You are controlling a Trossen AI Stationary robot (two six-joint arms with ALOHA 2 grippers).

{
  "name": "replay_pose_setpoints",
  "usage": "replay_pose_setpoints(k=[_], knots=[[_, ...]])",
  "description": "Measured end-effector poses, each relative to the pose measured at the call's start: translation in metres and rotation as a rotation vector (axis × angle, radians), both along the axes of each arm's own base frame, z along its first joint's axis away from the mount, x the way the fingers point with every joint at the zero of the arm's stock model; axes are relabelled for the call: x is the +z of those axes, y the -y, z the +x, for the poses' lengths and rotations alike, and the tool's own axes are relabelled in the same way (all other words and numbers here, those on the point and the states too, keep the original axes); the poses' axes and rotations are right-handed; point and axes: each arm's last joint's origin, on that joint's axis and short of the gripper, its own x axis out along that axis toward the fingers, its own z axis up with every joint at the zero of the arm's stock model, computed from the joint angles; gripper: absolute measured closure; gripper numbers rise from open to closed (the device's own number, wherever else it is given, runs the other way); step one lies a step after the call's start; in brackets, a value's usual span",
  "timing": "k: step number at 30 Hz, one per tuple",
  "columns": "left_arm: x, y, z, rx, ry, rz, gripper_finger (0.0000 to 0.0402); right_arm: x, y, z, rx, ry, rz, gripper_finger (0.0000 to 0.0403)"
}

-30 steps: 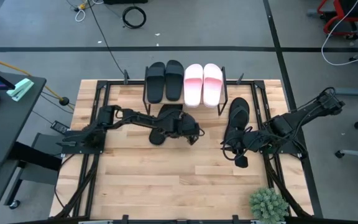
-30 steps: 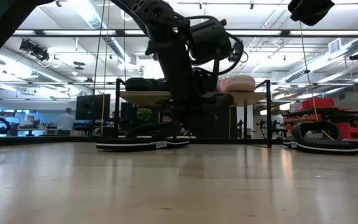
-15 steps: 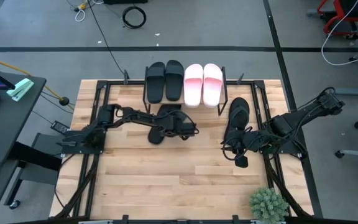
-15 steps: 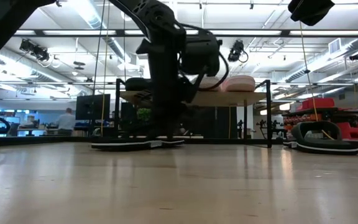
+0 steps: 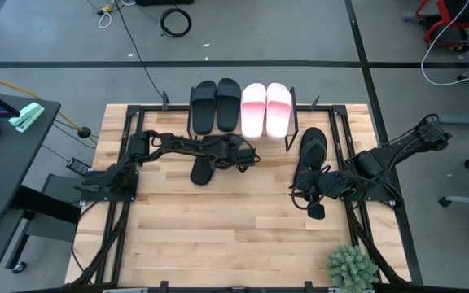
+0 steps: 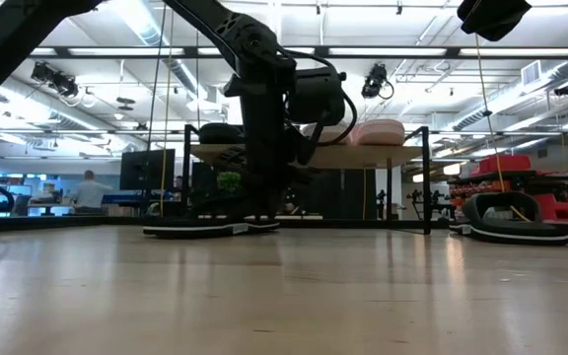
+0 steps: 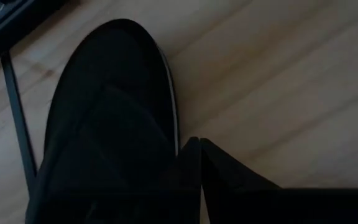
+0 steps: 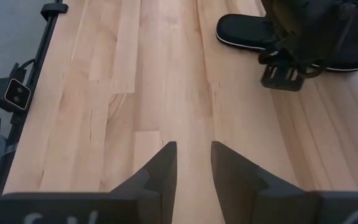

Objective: Pick and place slides into the shelf
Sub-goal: Put the left black slipper under the shelf

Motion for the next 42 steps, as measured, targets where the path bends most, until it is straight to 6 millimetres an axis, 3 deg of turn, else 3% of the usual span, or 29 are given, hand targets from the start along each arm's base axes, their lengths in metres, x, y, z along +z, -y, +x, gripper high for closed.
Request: replay_pose_setpoints(k=[9, 12, 23, 28, 34, 38, 42], knots=[[0.000, -0.001, -0.001, 0.000, -0.008, -0.002, 0.0393, 0.000, 0.000, 0.000, -0.001, 0.000, 0.000, 0.0298], [0.000, 0.008, 0.001, -0.025, -0.005, -0.023, 0.0398, 0.000, 0.000, 0.000, -0.001, 0.000, 0.000, 0.0298], [0.008, 0.096, -0.001, -0.196, -0.003, -0.025, 0.0396, 0.000, 0.000, 0.000, 0.000, 0.000, 0.000, 0.0298], [0.038, 0.122, -0.013, -0.176, -0.052, -0.026, 0.0397, 0.000, 0.000, 0.000, 0.000, -0.004, -0.002, 0.0298], [0.064, 0.157, -0.044, -0.090, -0.237, -0.038, 0.0395, -0.001, 0.001, -0.001, 0.000, -0.017, -0.008, 0.0298], [0.061, 0.173, -0.056, -0.020, -0.298, -0.167, 0.0397, -0.002, 0.001, -0.001, 0.000, -0.022, -0.010, 0.0298], [0.044, 0.182, -0.063, 0.016, -0.311, -0.204, 0.0398, -0.002, 0.001, -0.001, 0.000, -0.022, -0.011, 0.0298]])
